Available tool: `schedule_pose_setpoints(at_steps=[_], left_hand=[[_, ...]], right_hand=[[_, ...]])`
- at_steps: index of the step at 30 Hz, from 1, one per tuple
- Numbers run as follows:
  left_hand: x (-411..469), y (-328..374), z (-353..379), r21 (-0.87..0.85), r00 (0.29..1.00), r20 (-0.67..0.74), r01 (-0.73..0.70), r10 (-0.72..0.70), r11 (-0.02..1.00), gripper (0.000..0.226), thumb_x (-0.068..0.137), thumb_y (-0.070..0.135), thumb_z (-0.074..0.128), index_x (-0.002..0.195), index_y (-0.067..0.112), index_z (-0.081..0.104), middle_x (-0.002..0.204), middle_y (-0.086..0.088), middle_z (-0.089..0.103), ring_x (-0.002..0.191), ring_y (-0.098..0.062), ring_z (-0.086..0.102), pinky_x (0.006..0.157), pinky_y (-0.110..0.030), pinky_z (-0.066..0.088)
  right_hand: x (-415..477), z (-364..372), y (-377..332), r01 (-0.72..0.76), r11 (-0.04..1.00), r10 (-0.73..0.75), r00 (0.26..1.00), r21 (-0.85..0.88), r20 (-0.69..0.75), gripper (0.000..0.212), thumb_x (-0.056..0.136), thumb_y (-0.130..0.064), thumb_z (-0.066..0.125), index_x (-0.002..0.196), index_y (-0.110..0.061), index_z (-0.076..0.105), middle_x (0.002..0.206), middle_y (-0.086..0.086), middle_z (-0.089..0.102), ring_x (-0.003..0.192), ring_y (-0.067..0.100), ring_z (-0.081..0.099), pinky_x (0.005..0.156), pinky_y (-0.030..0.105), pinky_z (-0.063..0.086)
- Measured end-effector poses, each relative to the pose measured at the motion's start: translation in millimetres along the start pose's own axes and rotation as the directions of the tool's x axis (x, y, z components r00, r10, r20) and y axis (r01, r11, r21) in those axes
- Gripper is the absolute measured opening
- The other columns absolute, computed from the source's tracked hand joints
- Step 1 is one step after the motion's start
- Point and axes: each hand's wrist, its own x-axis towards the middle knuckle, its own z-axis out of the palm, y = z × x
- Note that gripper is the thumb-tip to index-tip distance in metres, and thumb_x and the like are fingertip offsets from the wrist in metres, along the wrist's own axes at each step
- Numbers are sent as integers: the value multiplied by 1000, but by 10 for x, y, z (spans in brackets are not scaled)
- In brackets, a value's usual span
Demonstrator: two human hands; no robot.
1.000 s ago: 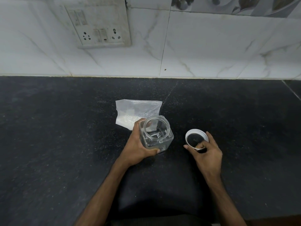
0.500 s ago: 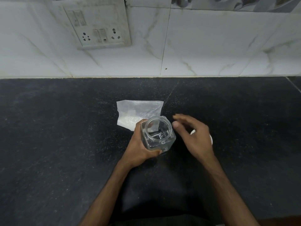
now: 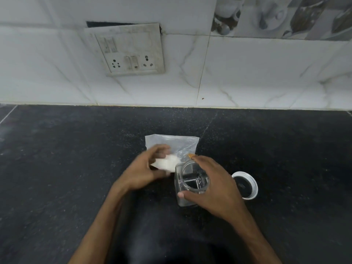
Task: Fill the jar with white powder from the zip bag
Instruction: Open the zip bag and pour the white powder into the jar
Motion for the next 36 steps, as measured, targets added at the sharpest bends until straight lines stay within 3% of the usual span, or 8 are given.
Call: schedule_pose_setpoints(at_steps=[2,5,9,13,17,23,28,36], left_hand=[[142,8,-130,-22,946,-325,12,-19,1000,50,76,3,78,113,29,58,109,6,64,101,-17,63,90,-35,54],[309,10,-155,-44,784,-593,196,-183,980,43,85,28,72,123,21,52,105,2,60,89,-15,59,74,-28,48],[457,-26,-106,-18,774,-529,400,-348,916,57,90,63,49,126,19,49,109,6,58,101,-18,56,90,-39,46],[620,70,-131,-32,845,-471,269,-252,963,36,93,50,54,108,18,60,106,6,62,104,-18,59,81,-31,42],[673,135,-253,84,846,-482,302,-227,949,35,88,52,61,104,22,63,94,11,64,95,-18,64,82,-38,54],[580,169,-383,274,827,-469,470,-310,839,45,93,61,42,103,20,59,98,4,59,94,-20,57,86,-39,46],[584,72,-387,201,869,-372,420,-328,885,38,97,52,44,95,19,64,96,-4,68,93,-24,65,84,-39,51],[615,223,-398,-161,897,-409,110,-167,981,18,93,17,65,79,21,77,78,8,76,80,-8,68,73,-22,49]], right_hand=[[-41,35,-30,-16,1000,16,999,-1,-40,96,57,-73,72,141,-47,35,144,-26,39,132,-3,38,109,29,39],[-71,71,-76,-27,999,29,998,35,-64,95,58,-71,72,141,-48,34,143,-28,37,132,-5,35,109,25,37],[-73,64,-95,-42,998,43,998,40,-36,98,58,-69,73,143,-49,29,144,-30,31,134,-7,30,109,21,32],[-21,-25,-93,-51,985,52,999,166,2,97,53,-72,77,139,-42,44,140,-32,41,129,-10,37,106,17,34],[234,-181,140,-88,770,357,880,632,-312,33,77,-57,71,98,-31,71,101,-10,74,99,8,68,89,28,52],[809,-160,542,-430,759,493,870,489,0,40,87,-57,59,88,-19,71,80,-3,77,78,15,72,79,32,55],[1083,84,419,-455,757,479,875,468,77,38,88,-53,62,87,-16,71,78,-1,76,68,10,69,65,25,53],[1259,106,302,-275,677,438,896,682,-73,15,84,-30,75,85,-16,69,78,3,74,76,14,67,80,41,57]])
